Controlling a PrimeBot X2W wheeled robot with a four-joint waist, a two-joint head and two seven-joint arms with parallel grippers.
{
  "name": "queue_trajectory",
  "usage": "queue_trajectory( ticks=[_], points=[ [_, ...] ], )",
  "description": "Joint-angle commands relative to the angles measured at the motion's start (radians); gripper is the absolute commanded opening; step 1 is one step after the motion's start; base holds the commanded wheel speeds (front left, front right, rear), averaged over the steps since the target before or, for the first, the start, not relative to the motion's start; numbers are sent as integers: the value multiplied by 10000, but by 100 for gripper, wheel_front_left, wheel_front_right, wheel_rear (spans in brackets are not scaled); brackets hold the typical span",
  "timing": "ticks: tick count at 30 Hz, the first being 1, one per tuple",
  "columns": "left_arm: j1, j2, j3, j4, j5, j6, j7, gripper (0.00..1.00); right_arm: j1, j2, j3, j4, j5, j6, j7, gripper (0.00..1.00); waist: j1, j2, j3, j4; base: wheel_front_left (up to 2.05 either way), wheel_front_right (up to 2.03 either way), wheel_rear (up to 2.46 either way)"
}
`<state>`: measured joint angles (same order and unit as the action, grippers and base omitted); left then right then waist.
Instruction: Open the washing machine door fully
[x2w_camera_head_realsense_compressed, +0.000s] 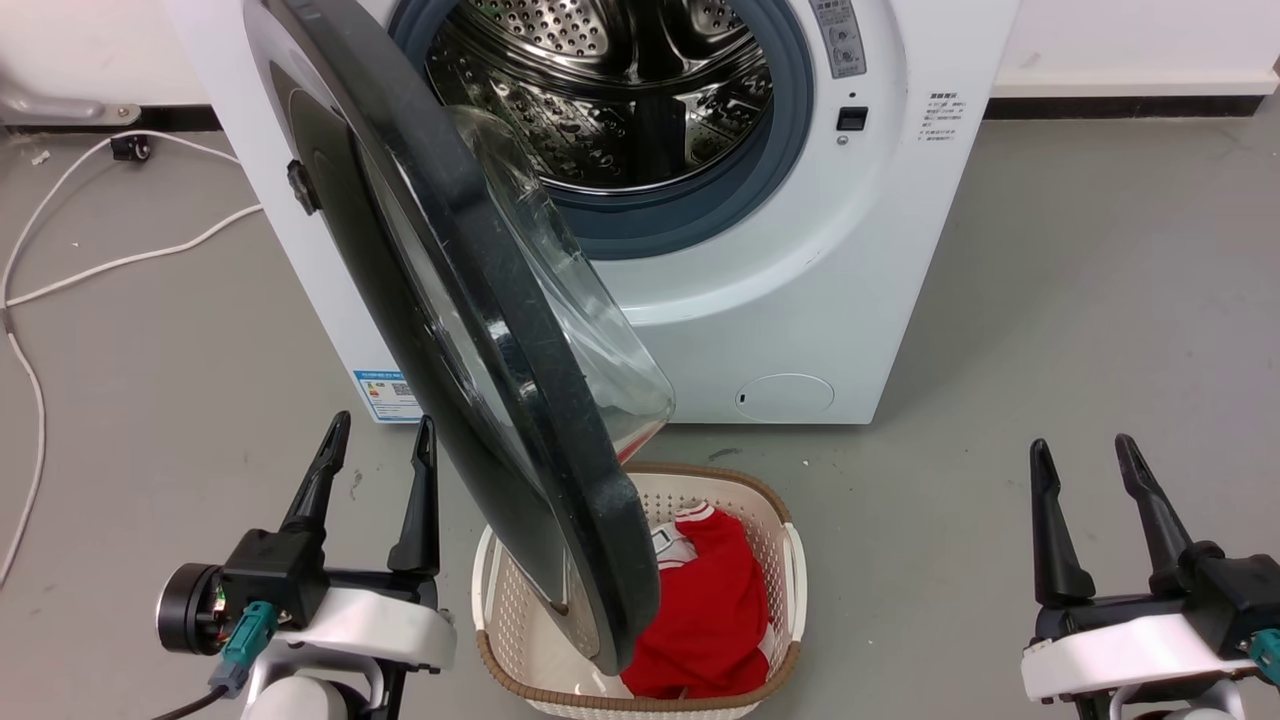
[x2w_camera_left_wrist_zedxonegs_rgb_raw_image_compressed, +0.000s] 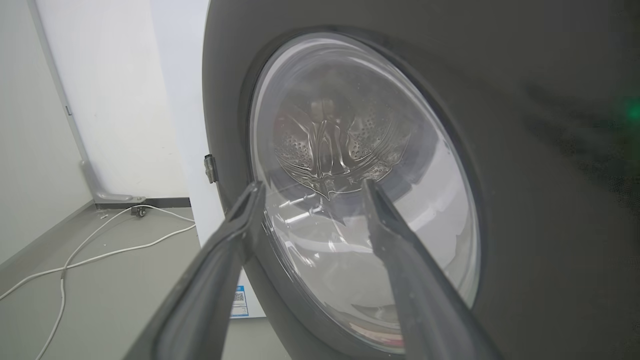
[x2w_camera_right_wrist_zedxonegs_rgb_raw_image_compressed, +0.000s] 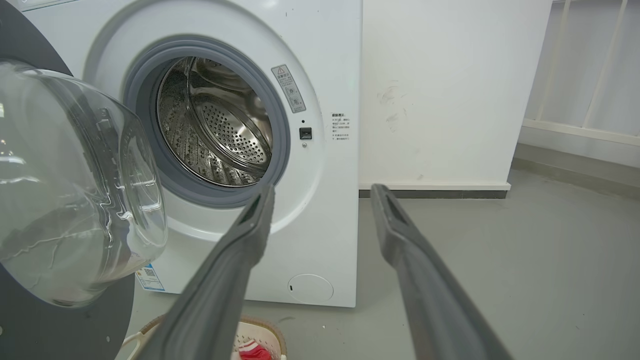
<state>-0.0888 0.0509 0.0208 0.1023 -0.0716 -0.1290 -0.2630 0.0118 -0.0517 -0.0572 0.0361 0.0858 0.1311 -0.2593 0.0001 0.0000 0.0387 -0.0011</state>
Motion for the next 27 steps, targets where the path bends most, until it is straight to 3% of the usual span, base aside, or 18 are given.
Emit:
queue_trajectory(
  ticks=[1,2,3,14,27],
  points=[
    [-141,-5,-8,-37,40,-10,-25,58,-134,26,-28,20,-8,-7,-50,100,-1,0,11,13,0,0,0],
    [-146,-5,-19,-46,22,-11,-25,11,-138,26,-28,36,5,-7,-47,100,-1,0,24,18,0,0,0],
    [-129,-5,-27,-22,-17,-13,-25,0,-143,27,-30,55,14,-7,-50,100,-1,0,10,23,0,0,0],
    [-273,42,93,-795,-190,-21,-25,0,-144,27,-16,76,145,-7,-57,100,-1,0,21,56,0,0,0],
    [-1713,231,243,-4149,67,-22,-23,0,-184,26,-42,122,213,-7,-58,100,-1,0,2,95,0,0,0]
  ],
)
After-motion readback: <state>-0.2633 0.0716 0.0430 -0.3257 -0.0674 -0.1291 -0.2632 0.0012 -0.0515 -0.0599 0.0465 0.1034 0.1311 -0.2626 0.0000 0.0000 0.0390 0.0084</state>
